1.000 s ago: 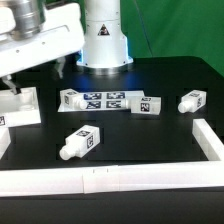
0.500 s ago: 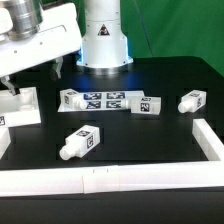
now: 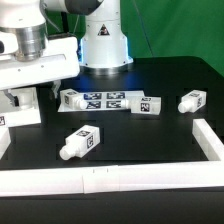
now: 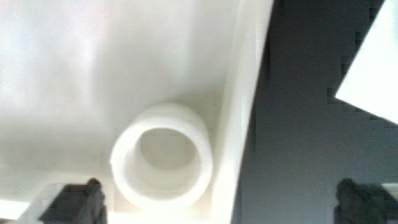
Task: Assemble one leg
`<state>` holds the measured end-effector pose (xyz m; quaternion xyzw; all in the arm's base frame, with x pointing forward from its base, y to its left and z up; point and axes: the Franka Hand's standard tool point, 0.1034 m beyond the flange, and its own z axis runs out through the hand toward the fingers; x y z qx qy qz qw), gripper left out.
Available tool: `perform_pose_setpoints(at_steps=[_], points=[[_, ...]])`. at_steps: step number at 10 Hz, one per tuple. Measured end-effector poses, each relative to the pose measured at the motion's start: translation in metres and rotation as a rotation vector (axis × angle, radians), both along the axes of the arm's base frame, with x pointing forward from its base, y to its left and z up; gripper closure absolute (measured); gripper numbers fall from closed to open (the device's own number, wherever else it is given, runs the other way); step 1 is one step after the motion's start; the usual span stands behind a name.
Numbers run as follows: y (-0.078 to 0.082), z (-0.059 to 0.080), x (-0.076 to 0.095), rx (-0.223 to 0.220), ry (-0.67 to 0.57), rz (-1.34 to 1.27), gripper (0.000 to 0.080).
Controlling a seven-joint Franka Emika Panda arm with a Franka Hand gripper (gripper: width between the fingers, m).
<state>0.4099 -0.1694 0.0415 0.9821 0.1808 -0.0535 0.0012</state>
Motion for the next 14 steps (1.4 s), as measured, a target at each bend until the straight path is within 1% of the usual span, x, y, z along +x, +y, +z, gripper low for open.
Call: perform_pose_setpoints(at_steps=[3, 4, 5, 6, 7, 8, 10, 12, 13, 14], points=[[0.000, -0.001, 0.000, -0.001, 0.001, 0.002, 0.0150], [-0.006, -0.002, -0.006, -0.006, 0.003, -0.036, 0.0150], [-0.019, -0.004, -0.019, -0.019, -0.002, -0.060, 0.0150], [-0.028, -0.005, -0.033, -0.027, -0.001, -0.078, 0.0150], [-0.030, -0.007, -0.042, -0.033, -0.005, -0.090, 0.0150], [-0.028, -0.014, -0.051, -0.030, 0.003, -0.110, 0.0150], [-0.028, -0.028, -0.060, -0.039, 0.012, -0.113, 0.0150], [-0.019, -0.035, -0.059, -0.035, 0.023, -0.095, 0.0150], [-0.020, -0.034, -0.059, -0.035, 0.023, -0.092, 0.0150], [-0.020, -0.035, -0.059, -0.035, 0.023, -0.092, 0.0248]])
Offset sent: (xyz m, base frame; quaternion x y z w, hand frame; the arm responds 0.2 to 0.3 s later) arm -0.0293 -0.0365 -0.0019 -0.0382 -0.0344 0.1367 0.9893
